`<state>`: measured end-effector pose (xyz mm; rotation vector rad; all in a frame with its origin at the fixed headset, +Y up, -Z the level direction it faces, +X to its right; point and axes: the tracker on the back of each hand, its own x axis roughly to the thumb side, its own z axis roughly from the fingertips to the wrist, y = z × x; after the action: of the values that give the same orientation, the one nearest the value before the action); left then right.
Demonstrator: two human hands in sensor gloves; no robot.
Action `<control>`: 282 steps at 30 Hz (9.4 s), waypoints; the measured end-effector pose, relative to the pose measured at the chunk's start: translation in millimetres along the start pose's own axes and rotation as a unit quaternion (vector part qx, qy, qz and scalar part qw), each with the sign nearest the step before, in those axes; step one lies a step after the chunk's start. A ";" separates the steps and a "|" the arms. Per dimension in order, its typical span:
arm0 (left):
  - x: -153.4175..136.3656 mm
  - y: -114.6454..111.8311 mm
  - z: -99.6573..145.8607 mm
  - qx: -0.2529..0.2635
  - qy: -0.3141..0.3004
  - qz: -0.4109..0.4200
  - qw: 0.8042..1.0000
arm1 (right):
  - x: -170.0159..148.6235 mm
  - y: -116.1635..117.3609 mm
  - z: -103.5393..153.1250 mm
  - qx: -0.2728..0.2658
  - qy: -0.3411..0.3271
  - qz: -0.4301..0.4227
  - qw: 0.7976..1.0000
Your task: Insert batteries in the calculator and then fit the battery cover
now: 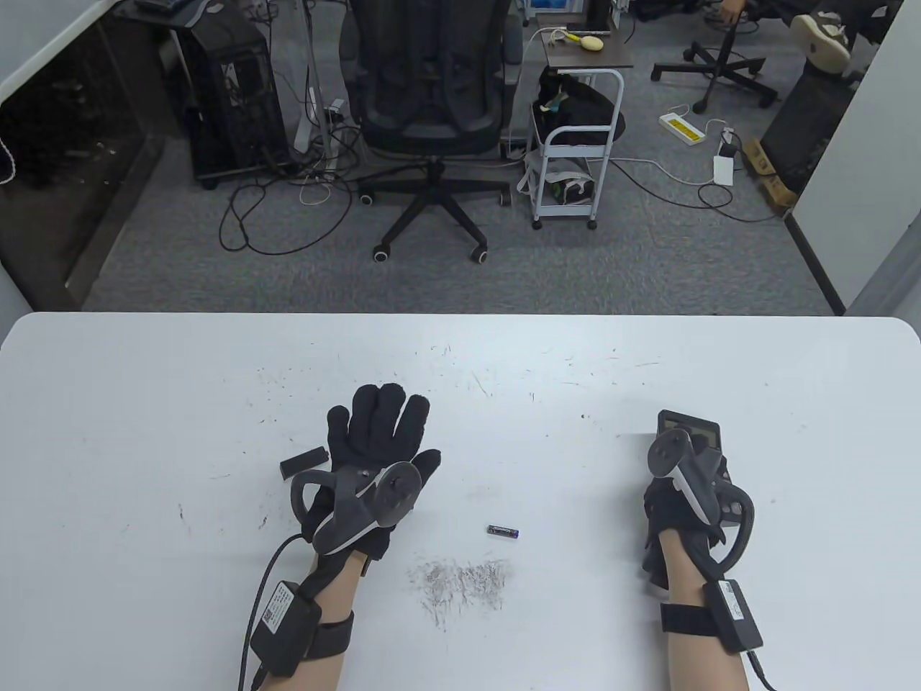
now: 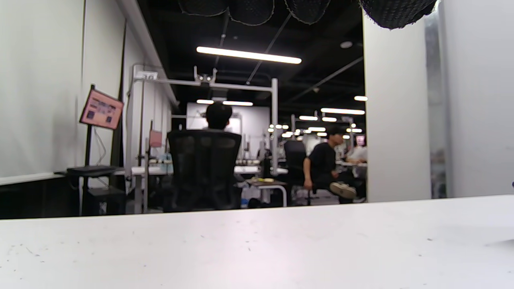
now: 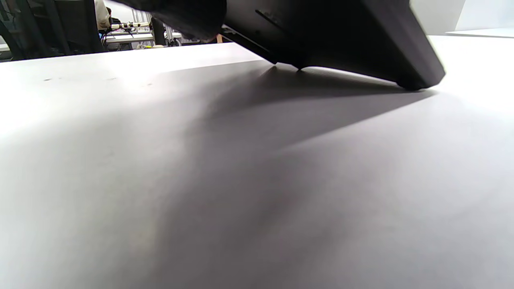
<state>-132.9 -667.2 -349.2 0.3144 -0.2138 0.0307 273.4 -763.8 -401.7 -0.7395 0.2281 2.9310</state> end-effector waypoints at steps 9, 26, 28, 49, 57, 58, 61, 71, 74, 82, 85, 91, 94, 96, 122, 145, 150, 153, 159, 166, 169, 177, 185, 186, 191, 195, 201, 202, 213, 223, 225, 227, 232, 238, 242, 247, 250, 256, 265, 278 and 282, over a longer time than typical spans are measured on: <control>-1.9 1.3 0.4 0.003 0.001 0.006 1.000 | -2.3 -23.8 11.2 -0.055 -0.020 -0.031 0.998; -1.5 0.5 1.1 -0.001 -0.002 0.004 1.000 | 17.9 -85.6 77.1 -0.067 -0.271 -0.387 0.879; -0.9 0.5 1.2 0.000 -0.002 0.004 1.000 | 16.9 -86.4 77.7 -0.031 -0.290 -0.439 0.850; 10.9 -3.1 -0.5 -0.026 -0.018 0.001 0.999 | 32.8 -72.7 78.4 0.235 -0.359 -0.686 0.588; 32.4 -10.7 -1.4 -0.027 -0.046 0.004 0.999 | 27.7 -80.3 80.2 0.237 -0.369 -0.693 0.572; 37.5 -12.1 -1.4 -0.029 -0.052 0.000 0.998 | 26.2 -82.2 80.8 0.237 -0.373 -0.694 0.569; 52.8 -16.2 -2.1 -0.042 -0.069 -0.014 0.997 | 22.4 -87.0 82.3 0.234 -0.379 -0.701 0.557; 96.2 -50.7 -3.3 -0.153 -0.131 -0.064 0.977 | 9.7 -95.6 84.4 0.218 -0.378 -0.725 0.533; 104.4 -61.0 -3.4 -0.186 -0.144 -0.066 0.970 | 7.6 -96.9 84.9 0.217 -0.379 -0.728 0.529; 130.1 -83.5 -3.8 -0.234 -0.175 -0.107 0.950 | 6.7 -97.5 85.1 0.218 -0.381 -0.729 0.525; 136.5 -89.3 -3.7 -0.242 -0.178 -0.121 0.946 | 6.9 -97.6 85.2 0.219 -0.384 -0.727 0.525; 143.0 -96.3 -4.6 -0.259 -0.180 -0.143 0.938 | 7.0 -96.9 84.5 0.220 -0.382 -0.727 0.526; 144.5 -98.4 -5.4 -0.259 -0.180 -0.154 0.936 | 7.9 -96.8 84.4 0.220 -0.380 -0.726 0.529; 144.5 -100.0 -5.8 -0.262 -0.178 -0.159 0.935 | 8.6 -96.6 84.4 0.221 -0.379 -0.726 0.530; 141.5 -107.9 -3.6 -0.271 -0.183 -0.131 0.936 | 10.8 -94.9 82.7 0.223 -0.374 -0.721 0.539; 45.1 -4.3 -20.3 -0.039 0.018 0.212 0.976 | 21.2 -88.1 83.2 0.231 -0.377 -0.700 0.560; 43.9 17.6 -7.9 0.051 0.010 0.221 0.974 | 26.5 -84.1 84.7 0.236 -0.376 -0.689 0.573; 42.1 29.1 2.0 0.106 0.002 0.221 0.969 | 30.9 -81.9 86.4 0.241 -0.378 -0.683 0.577; 38.0 41.9 16.1 0.183 -0.024 0.211 0.960 | 44.8 -75.2 91.3 0.257 -0.390 -0.655 0.594; 35.1 46.8 29.1 0.239 -0.077 0.170 0.953 | 57.9 -68.4 98.0 0.269 -0.400 -0.632 0.607; 35.2 50.1 31.4 0.240 -0.080 0.165 0.953 | 62.1 -65.6 100.5 0.273 -0.402 -0.622 0.614; 44.7 53.4 34.2 0.240 -0.102 0.171 0.950 | 74.2 -61.1 110.5 0.283 -0.418 -0.599 0.622; 49.0 54.0 36.7 0.253 -0.104 0.150 0.950 | 77.0 -63.1 117.2 0.275 -0.428 -0.590 0.627; 49.6 54.4 37.1 0.256 -0.102 0.144 0.950 | 76.7 -63.1 117.2 0.274 -0.428 -0.591 0.627; 53.9 52.1 38.0 0.263 -0.103 0.129 0.950 | 77.3 -63.6 119.2 0.270 -0.433 -0.590 0.626; 59.9 50.9 40.0 0.277 -0.104 0.085 0.951 | 77.4 -65.8 123.0 0.252 -0.434 -0.587 0.635; 65.1 50.5 41.9 0.278 -0.109 0.060 0.953 | 76.7 -65.6 124.1 0.250 -0.434 -0.587 0.636; 65.6 49.9 42.3 0.278 -0.110 0.058 0.952 | 76.3 -65.4 123.9 0.249 -0.433 -0.589 0.636; 67.6 48.6 42.5 0.282 -0.110 0.044 0.952 | 77.1 -65.7 126.3 0.256 -0.427 -0.599 0.627; 68.5 47.0 41.5 0.283 -0.099 0.057 0.952 | 76.2 -68.1 128.4 0.268 -0.428 -0.611 0.610; 68.3 46.5 41.6 0.283 -0.093 0.066 0.952 | 76.4 -68.4 128.9 0.269 -0.429 -0.611 0.608; 68.4 46.7 41.7 0.285 -0.090 0.067 0.952 | 76.2 -69.2 129.5 0.268 -0.431 -0.610 0.608; 68.4 46.8 41.9 0.288 -0.098 0.051 0.951 | 75.3 -69.9 129.9 0.266 -0.427 -0.611 0.611; 68.1 47.5 43.1 0.292 -0.107 0.037 0.950 | 76.1 -70.3 131.0 0.275 -0.423 -0.616 0.605; 69.5 51.0 44.8 0.297 -0.107 0.047 0.948 | 74.3 -74.1 134.0 0.269 -0.429 -0.615 0.605; 70.1 49.8 45.2 0.291 -0.100 0.063 0.949 | 73.2 -74.1 134.1 0.266 -0.429 -0.613 0.608; 70.6 53.1 46.2 0.290 -0.096 0.069 0.950 | 73.3 -75.0 134.8 0.265 -0.435 -0.613 0.604; 70.4 56.3 47.2 0.285 -0.090 0.078 0.951 | 72.6 -78.2 137.4 0.259 -0.440 -0.608 0.608; 68.5 57.1 47.8 0.281 -0.081 0.079 0.953 | 74.2 -77.8 138.1 0.260 -0.444 -0.605 0.608; 64.9 63.5 44.7 0.245 -0.044 0.138 0.959 | 73.0 -80.2 137.7 0.257 -0.460 -0.602 0.600; 57.5 61.4 40.5 0.215 -0.038 0.181 0.959 | 73.7 -79.8 137.0 0.256 -0.465 -0.598 0.600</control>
<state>-88.8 -621.5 -280.6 0.7079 -0.3399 0.4329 157.0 -656.7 -327.2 0.6050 0.2695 1.4222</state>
